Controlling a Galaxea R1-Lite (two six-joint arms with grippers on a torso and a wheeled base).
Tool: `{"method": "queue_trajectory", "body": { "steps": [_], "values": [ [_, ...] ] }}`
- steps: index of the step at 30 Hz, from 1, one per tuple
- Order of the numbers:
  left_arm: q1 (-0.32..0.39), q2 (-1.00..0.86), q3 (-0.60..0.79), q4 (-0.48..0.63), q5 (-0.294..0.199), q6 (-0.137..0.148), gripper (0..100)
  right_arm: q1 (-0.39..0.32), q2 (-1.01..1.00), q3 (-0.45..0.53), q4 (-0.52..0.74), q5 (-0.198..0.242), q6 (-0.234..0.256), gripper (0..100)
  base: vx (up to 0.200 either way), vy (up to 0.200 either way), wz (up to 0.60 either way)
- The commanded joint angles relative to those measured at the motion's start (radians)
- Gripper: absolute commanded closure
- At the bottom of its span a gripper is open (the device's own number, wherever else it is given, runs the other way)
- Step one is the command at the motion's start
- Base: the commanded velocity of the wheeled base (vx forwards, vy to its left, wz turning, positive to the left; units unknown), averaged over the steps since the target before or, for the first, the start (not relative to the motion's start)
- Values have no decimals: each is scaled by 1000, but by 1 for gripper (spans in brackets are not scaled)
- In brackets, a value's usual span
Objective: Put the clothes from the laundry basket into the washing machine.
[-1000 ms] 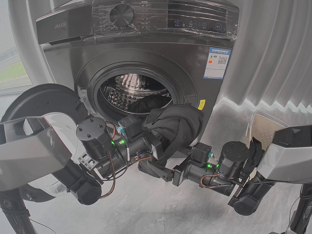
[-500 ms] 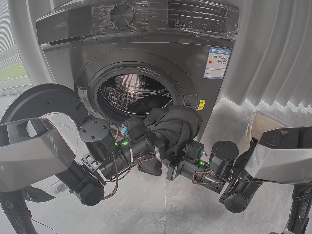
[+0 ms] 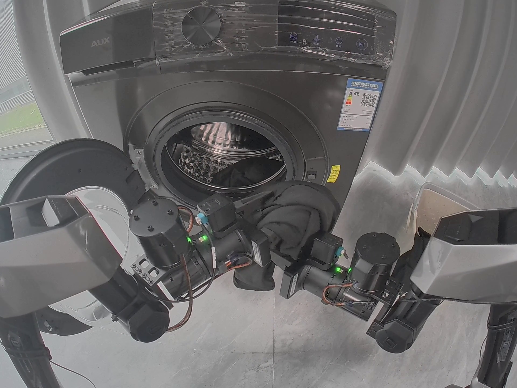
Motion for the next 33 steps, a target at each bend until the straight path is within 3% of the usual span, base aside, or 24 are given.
{"method": "queue_trajectory", "body": {
  "steps": [1,11,18,23,28,33],
  "values": [
    [1,-12,23,0,-1,1,0,-7,-32,23,-1,-1,1,100,0,0,0],
    [106,-85,61,-2,-10,-2,0,-51,-71,101,-1,2,6,100,0,0,0],
    [103,-100,127,-3,-24,-14,0,-59,-65,103,0,0,7,100,0,0,0],
    [90,-98,279,-2,-148,4,0,-61,-63,103,0,2,7,100,0,0,0],
    [92,-91,382,-2,-286,44,0,-65,-62,104,0,3,7,100,0,0,0],
    [98,-100,410,-2,-424,45,0,-65,-60,106,0,5,7,100,0,0,0]
  ]
}}
